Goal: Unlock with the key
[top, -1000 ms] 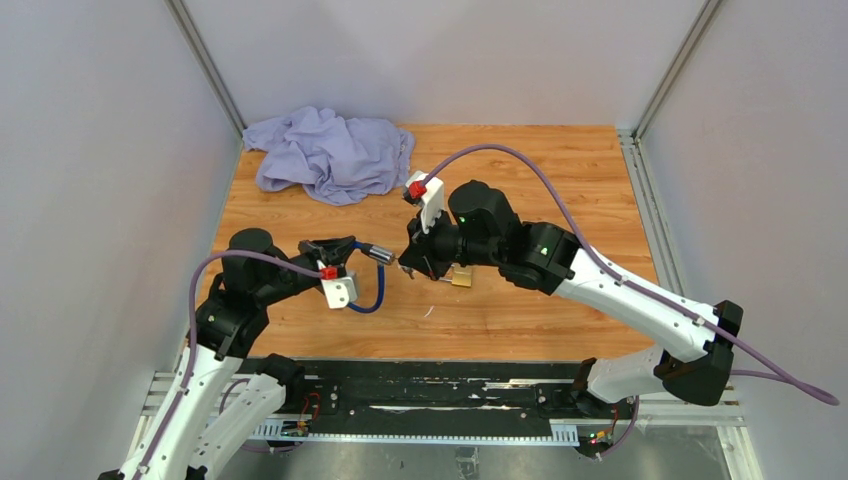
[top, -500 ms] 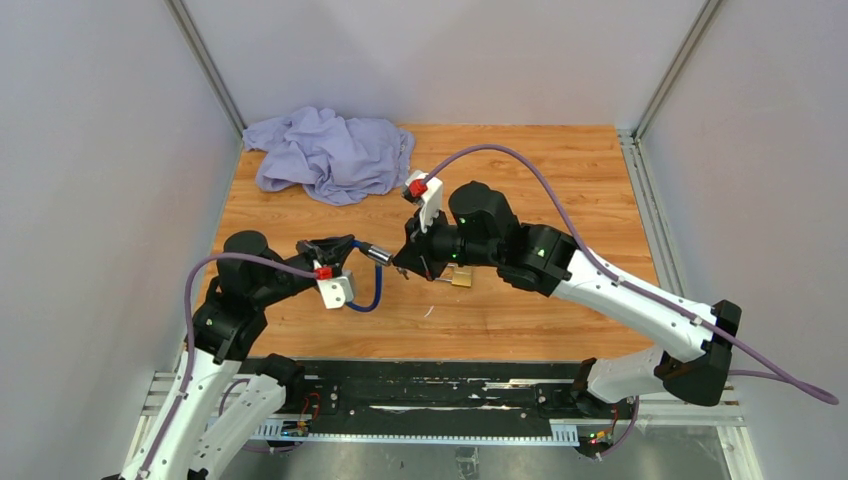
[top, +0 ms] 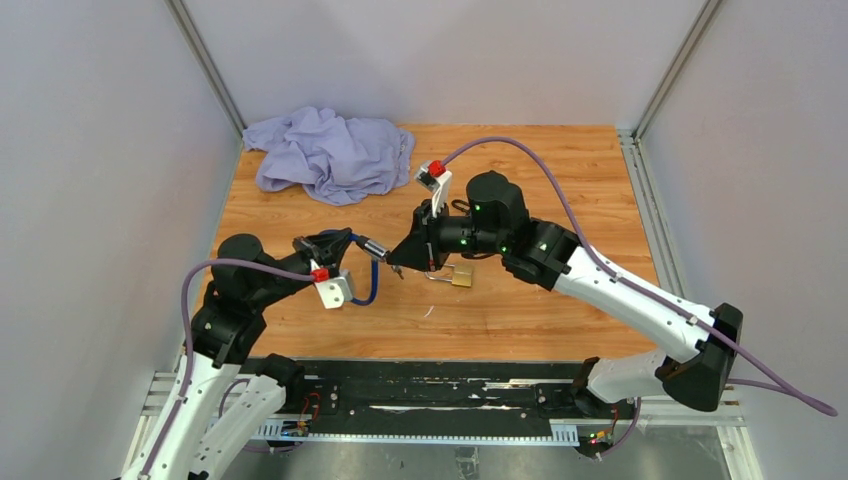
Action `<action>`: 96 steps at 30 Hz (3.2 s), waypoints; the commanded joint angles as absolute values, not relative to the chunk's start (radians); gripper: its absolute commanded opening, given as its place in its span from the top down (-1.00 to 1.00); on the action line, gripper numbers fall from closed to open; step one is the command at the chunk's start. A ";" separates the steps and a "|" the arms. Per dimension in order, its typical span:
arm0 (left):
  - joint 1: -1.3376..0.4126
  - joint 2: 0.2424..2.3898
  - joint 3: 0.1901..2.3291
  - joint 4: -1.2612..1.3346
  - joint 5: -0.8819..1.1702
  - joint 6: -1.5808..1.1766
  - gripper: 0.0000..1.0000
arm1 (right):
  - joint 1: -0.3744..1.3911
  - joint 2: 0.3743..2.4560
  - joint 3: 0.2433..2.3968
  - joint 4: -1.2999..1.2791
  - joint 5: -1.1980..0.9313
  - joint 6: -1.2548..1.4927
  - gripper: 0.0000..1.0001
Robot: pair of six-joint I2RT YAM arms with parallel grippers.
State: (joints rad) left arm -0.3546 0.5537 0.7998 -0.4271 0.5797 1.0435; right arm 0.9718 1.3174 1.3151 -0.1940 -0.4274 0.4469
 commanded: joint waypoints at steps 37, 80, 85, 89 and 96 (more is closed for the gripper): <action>-0.379 0.597 0.890 -0.436 0.652 1.057 0.99 | 0.905 1.329 1.494 -0.474 -0.583 0.245 0.42; -0.380 0.344 0.544 -0.055 0.713 1.669 0.99 | 0.773 1.346 1.036 0.580 -0.828 1.198 0.99; -0.380 0.369 0.553 -0.013 0.682 1.680 0.99 | 0.757 1.370 1.000 0.690 -0.853 1.302 0.99; -0.380 0.406 0.592 -0.021 0.641 1.569 0.99 | 0.748 1.375 0.997 0.683 -0.874 1.292 0.99; -0.380 0.673 0.866 -0.437 0.448 1.374 0.99 | 0.678 1.265 1.093 0.088 -0.781 0.853 -0.23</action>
State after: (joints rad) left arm -0.3737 0.5488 0.7403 -0.2405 0.5331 1.5024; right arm 0.7307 1.3476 1.0164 0.3935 -0.8688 1.1110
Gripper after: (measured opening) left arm 0.069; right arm 0.430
